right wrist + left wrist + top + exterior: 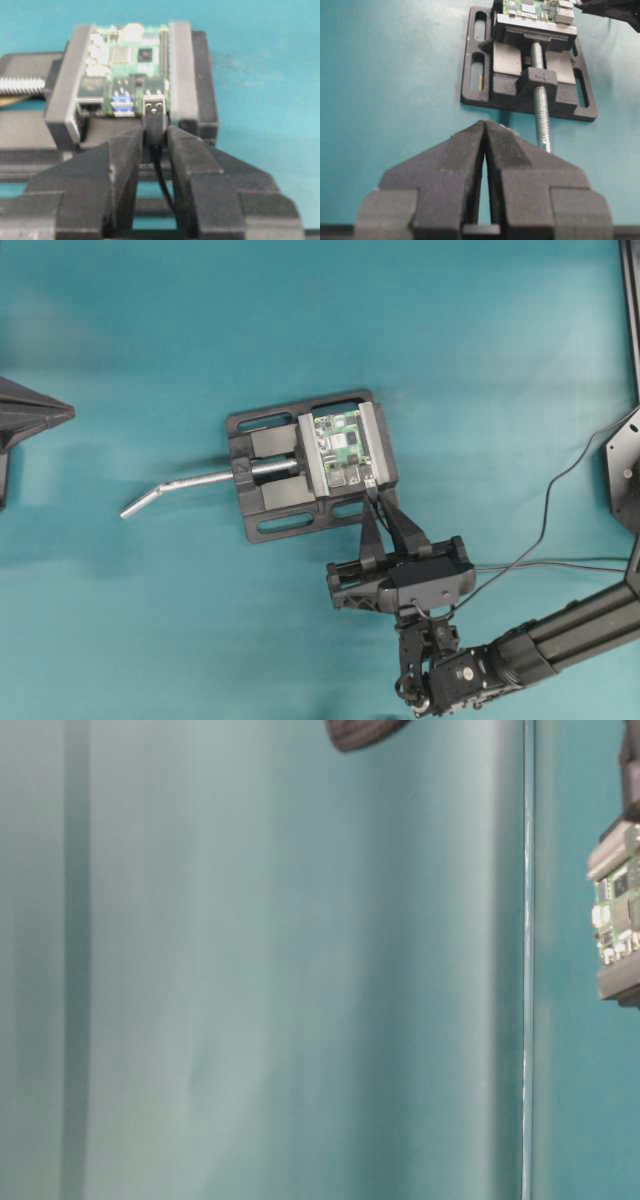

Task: Insert the USB into the fixed PCB.
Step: 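Push the USB plug into the right-side USB port with the right gripper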

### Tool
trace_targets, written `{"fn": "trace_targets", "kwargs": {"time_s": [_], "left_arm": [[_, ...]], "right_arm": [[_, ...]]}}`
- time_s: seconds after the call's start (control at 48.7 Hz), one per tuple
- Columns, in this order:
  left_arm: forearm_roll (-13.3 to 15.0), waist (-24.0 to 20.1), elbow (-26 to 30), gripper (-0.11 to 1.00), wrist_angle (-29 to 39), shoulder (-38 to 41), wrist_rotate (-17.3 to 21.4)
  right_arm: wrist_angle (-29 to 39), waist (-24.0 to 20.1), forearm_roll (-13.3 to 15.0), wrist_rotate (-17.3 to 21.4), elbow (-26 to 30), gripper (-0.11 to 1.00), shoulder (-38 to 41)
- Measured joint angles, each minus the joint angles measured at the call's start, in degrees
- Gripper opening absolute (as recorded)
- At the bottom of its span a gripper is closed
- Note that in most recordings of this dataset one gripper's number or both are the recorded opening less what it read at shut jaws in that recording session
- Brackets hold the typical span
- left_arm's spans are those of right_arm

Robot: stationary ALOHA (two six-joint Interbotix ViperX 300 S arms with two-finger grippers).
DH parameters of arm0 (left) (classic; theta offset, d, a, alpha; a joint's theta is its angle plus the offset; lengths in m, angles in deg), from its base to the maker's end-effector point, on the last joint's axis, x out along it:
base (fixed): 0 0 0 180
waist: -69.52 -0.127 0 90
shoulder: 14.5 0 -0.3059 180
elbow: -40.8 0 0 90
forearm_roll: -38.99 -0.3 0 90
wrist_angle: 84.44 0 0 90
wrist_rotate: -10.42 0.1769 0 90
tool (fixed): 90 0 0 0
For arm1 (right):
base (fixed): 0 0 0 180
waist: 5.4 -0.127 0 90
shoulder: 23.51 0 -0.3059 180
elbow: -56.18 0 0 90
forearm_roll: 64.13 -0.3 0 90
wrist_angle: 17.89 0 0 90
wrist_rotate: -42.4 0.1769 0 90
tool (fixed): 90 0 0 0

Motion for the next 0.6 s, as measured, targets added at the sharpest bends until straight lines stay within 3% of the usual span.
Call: {"fn": "trace_targets", "kwargs": {"time_s": [0.596], "left_arm": [[0.0, 0.0, 0.0, 0.03, 0.0, 0.0, 0.0]], "right_arm": [[-0.09, 0.35, 0.44, 0.0, 0.0, 0.21, -0.26]]}}
